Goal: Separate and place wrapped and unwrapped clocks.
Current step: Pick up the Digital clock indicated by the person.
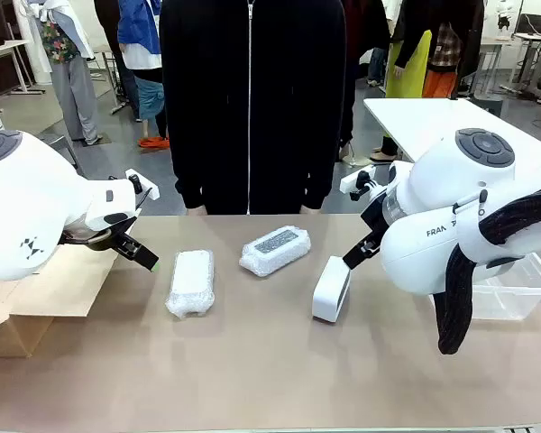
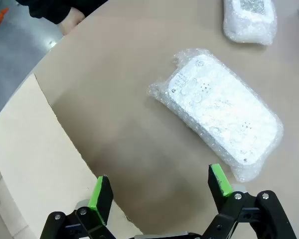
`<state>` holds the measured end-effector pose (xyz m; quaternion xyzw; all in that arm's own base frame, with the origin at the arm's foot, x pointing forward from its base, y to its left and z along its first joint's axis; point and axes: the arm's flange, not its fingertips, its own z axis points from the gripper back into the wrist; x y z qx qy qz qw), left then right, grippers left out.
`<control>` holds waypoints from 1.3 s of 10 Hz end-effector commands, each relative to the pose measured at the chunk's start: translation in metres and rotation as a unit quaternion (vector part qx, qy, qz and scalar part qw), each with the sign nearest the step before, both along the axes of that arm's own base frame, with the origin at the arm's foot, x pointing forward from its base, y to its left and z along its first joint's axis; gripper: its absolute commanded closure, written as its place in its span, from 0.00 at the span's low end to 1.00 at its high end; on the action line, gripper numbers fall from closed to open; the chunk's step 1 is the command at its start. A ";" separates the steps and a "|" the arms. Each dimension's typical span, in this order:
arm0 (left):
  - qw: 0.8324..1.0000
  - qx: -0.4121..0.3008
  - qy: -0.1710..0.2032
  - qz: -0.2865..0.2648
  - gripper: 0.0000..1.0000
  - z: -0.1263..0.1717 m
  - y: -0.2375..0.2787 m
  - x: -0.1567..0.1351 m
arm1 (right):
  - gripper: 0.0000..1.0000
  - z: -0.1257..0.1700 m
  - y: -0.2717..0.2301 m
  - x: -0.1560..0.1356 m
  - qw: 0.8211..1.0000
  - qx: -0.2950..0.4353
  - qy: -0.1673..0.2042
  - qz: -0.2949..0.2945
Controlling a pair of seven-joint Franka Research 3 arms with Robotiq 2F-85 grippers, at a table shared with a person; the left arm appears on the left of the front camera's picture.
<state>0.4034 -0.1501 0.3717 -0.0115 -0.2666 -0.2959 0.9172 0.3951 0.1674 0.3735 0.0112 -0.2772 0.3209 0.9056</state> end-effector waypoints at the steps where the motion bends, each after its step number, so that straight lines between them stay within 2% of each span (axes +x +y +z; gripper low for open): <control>1: 1.000 0.000 0.000 0.000 0.00 0.000 0.000 0.000 | 0.00 0.000 0.000 0.000 1.000 0.000 0.000 0.000; 13: 1.000 0.000 0.000 0.000 0.00 0.000 0.000 0.000 | 0.00 0.000 0.000 0.000 1.000 0.000 0.000 0.000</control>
